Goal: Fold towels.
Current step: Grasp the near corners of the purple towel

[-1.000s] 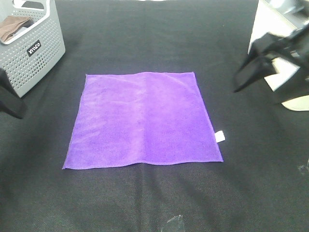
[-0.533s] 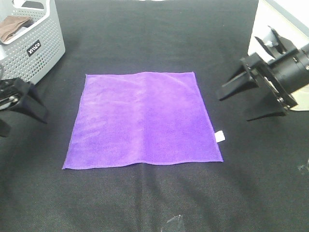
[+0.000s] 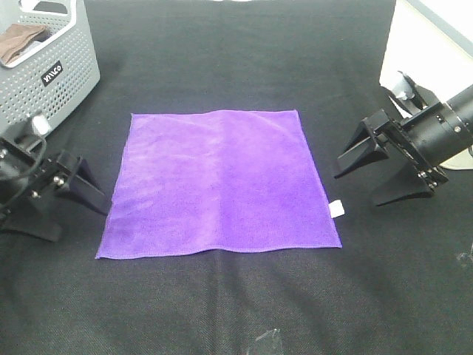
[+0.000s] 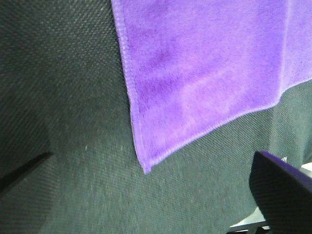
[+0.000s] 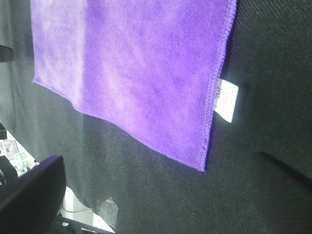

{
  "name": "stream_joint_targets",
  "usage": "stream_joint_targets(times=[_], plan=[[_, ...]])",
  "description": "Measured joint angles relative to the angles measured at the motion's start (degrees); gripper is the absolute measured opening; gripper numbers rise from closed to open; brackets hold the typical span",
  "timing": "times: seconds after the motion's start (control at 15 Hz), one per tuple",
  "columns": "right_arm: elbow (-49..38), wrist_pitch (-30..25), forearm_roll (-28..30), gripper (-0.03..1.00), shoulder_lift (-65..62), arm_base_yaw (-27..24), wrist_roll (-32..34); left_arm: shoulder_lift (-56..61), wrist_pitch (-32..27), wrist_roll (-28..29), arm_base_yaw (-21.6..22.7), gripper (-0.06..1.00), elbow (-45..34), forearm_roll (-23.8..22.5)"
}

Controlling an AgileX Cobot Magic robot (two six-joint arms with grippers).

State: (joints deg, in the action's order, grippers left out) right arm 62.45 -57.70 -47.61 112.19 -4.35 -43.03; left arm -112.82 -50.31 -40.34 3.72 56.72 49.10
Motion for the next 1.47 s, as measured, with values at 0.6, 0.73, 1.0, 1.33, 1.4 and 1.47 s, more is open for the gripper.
stream_joint_targets(times=[0.6, 0.73, 1.0, 1.33, 1.4, 1.47], plan=[[0.40, 3.84, -0.80, 0.95, 8.02, -0.11, -0.06, -4.98, -2.12, -7.45, 0.00, 0.99, 0.74, 6.36], [0.57, 3.32, -1.38, 0.95, 8.59, -0.29, -0.06, -4.98, -2.29, -7.68, 0.00, 0.99, 0.74, 6.19], [0.69, 3.09, -2.86, 0.94, 9.17, -0.40, -0.06, -5.50, -2.29, -5.33, -0.06, 0.99, 1.03, 6.19], [1.03, 5.67, -6.13, 0.78, 11.12, 6.99, -0.06, -6.76, 0.17, -0.63, -7.51, 0.94, 1.78, 7.28], [1.03, 6.65, -6.25, 0.74, 11.17, 9.00, -0.06, -6.76, 1.32, 0.40, -9.17, 0.92, 1.83, 7.39], [1.03, 7.62, -6.02, 0.67, 11.17, 10.49, -0.06, -6.76, 1.95, 1.03, -10.43, 0.90, 1.83, 7.56]])
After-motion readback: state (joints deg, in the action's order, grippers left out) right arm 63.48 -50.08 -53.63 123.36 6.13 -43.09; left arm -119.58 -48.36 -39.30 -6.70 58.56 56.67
